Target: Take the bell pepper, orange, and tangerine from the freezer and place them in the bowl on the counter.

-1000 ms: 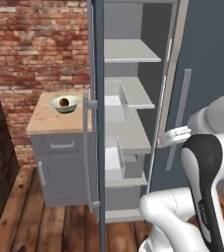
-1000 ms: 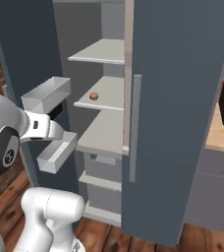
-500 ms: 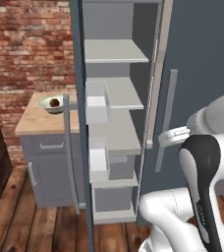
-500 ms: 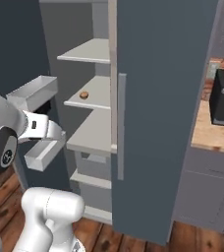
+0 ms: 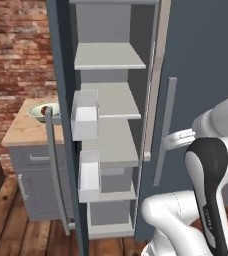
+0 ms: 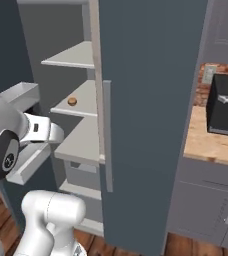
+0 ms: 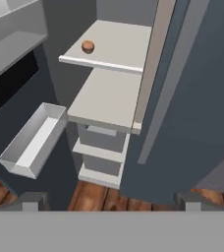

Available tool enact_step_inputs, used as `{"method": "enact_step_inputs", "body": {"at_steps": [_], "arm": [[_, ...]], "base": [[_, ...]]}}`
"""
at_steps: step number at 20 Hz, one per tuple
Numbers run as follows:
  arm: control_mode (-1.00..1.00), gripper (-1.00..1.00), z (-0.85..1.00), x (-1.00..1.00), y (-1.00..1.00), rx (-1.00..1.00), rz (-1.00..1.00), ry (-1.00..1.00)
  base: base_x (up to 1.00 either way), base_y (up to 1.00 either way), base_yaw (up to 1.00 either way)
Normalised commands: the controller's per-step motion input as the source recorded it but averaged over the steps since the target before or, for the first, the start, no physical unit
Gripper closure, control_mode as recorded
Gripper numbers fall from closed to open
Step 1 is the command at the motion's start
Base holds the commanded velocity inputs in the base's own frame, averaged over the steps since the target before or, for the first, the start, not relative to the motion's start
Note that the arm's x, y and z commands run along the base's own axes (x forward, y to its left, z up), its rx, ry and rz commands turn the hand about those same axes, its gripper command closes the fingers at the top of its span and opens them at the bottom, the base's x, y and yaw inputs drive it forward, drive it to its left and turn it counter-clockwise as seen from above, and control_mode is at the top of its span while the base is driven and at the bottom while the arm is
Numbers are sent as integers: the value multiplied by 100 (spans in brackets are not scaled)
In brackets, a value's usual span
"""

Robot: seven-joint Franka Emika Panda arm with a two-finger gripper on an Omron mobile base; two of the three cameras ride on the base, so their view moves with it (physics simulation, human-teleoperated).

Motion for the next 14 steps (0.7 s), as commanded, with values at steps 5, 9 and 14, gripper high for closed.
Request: {"method": "enact_step_inputs", "body": {"at_steps": [5,9,14], "arm": [[100,-100,0,0,0,0,0,0],[100,-100,0,0,0,0,0,0],[100,-100,0,0,0,0,0,0]], "base": [[58,3,1],[24,0,2],[3,4,8]]}}
